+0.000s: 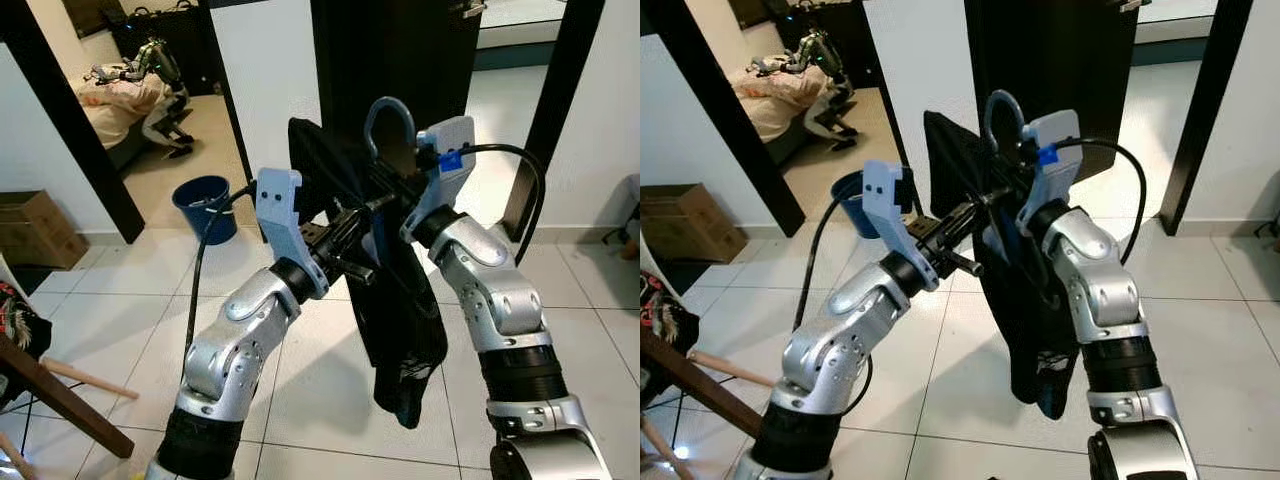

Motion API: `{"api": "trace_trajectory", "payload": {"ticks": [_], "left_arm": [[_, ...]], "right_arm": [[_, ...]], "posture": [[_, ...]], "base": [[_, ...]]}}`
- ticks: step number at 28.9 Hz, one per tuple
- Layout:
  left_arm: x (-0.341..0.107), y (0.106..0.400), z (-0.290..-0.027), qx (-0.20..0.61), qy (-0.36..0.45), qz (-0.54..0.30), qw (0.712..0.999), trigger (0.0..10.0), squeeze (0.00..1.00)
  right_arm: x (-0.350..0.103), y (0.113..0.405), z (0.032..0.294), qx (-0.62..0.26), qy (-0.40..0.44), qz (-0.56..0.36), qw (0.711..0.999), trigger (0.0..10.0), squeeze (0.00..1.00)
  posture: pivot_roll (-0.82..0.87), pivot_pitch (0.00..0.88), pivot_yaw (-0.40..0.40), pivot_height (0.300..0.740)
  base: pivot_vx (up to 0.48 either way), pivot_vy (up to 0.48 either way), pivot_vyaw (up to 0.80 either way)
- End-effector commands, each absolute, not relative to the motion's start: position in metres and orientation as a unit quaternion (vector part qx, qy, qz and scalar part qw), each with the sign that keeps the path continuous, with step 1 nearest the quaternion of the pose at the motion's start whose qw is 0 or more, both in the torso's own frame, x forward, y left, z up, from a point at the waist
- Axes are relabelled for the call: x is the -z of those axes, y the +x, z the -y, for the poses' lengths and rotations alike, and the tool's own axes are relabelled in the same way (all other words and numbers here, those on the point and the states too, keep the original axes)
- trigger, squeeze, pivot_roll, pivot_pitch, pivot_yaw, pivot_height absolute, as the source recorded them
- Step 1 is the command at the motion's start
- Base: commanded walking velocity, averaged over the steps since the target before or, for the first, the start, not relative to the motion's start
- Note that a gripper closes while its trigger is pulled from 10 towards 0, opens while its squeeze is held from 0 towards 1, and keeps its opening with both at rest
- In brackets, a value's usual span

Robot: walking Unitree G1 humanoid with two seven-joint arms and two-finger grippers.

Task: Hang hanger

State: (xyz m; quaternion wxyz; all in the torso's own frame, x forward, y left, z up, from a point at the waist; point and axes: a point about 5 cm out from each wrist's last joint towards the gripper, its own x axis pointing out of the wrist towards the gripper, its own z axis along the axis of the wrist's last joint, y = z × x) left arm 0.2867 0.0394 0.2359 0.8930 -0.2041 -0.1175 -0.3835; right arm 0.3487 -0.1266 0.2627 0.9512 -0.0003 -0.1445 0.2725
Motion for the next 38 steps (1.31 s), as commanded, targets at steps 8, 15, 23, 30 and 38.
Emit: {"api": "trace_trajectory", "payload": {"ticks": [8,15,23,30,38], "left_arm": [[-0.239,0.285,-0.049,0.41,-0.13,0.152,0.89,10.0,0.0],[-0.237,0.29,-0.062,0.396,-0.075,0.154,0.902,10.0,0.31],[-0.247,0.306,-0.104,0.299,-0.026,0.185,0.936,10.0,1.0],[-0.247,0.297,-0.11,0.335,-0.002,0.188,0.923,10.0,1.0],[-0.254,0.292,-0.12,0.35,0.047,0.198,0.914,10.0,1.0]], "right_arm": [[-0.287,0.342,0.119,-0.319,0.068,0.209,0.922,10.0,0.0],[-0.291,0.341,0.121,-0.325,0.075,0.22,0.917,10.0,0.0],[-0.295,0.338,0.122,-0.347,0.073,0.23,0.906,10.0,0.0],[-0.302,0.339,0.123,-0.354,0.087,0.244,0.899,10.0,0.0],[-0.307,0.337,0.127,-0.366,0.1,0.255,0.889,10.0,0.0]], "posture": [[-0.04,0.0,0.099,0.74],[-0.04,0.0,0.096,0.74],[-0.04,0.0,0.09,0.74],[-0.04,0.0,0.09,0.74],[-0.03,0.0,0.089,0.74]], "base": [[0.0,0.0,0.0],[0.0,0.0,0.0],[0.0,0.0,0.0],[0.0,0.0,0.0],[0.0,0.0,0.0]]}}
